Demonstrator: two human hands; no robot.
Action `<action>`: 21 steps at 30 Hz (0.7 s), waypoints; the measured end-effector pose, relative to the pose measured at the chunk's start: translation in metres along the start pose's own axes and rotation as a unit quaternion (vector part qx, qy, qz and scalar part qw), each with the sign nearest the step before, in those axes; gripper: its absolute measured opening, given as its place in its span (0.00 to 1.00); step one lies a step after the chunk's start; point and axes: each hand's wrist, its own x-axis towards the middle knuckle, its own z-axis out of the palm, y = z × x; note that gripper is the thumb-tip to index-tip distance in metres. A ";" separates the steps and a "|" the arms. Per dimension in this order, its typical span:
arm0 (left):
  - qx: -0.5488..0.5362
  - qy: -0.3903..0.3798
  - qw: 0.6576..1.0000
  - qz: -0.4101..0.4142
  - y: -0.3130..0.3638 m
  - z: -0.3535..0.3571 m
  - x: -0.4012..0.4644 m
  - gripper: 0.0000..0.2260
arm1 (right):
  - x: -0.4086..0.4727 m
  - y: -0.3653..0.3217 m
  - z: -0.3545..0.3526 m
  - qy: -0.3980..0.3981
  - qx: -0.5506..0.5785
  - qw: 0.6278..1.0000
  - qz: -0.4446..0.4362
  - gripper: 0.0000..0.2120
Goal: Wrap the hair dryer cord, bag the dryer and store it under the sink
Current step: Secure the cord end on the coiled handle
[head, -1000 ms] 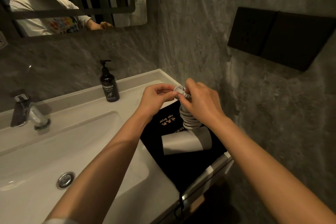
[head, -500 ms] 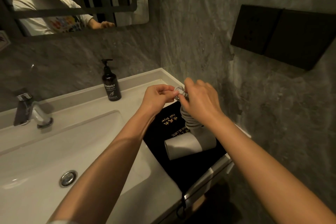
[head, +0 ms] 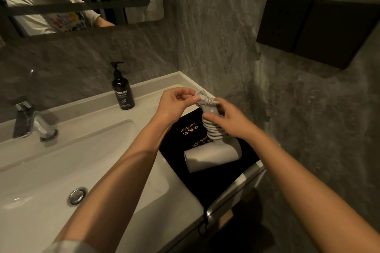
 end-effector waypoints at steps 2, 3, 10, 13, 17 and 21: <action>-0.002 0.004 1.000 0.001 0.001 0.000 0.000 0.09 | 0.000 0.003 0.004 0.009 0.011 1.000 -0.013 0.31; -0.004 0.006 1.000 0.002 0.001 0.001 0.000 0.08 | 0.000 0.003 0.004 0.016 0.009 1.000 -0.022 0.30; -0.063 0.040 0.997 -0.026 0.002 0.011 -0.013 0.05 | -0.003 -0.002 0.001 0.048 0.037 0.997 -0.046 0.18; -0.045 0.063 0.997 -0.020 0.003 0.012 -0.015 0.05 | -0.003 -0.007 0.001 0.092 -0.017 0.994 -0.051 0.14; -0.049 0.101 0.994 -0.009 0.001 0.020 -0.019 0.04 | -0.007 -0.007 0.003 0.110 -0.015 0.992 -0.067 0.13; -0.082 0.115 0.990 0.014 0.005 0.027 -0.027 0.05 | -0.011 -0.010 0.002 0.128 -0.003 0.989 -0.072 0.12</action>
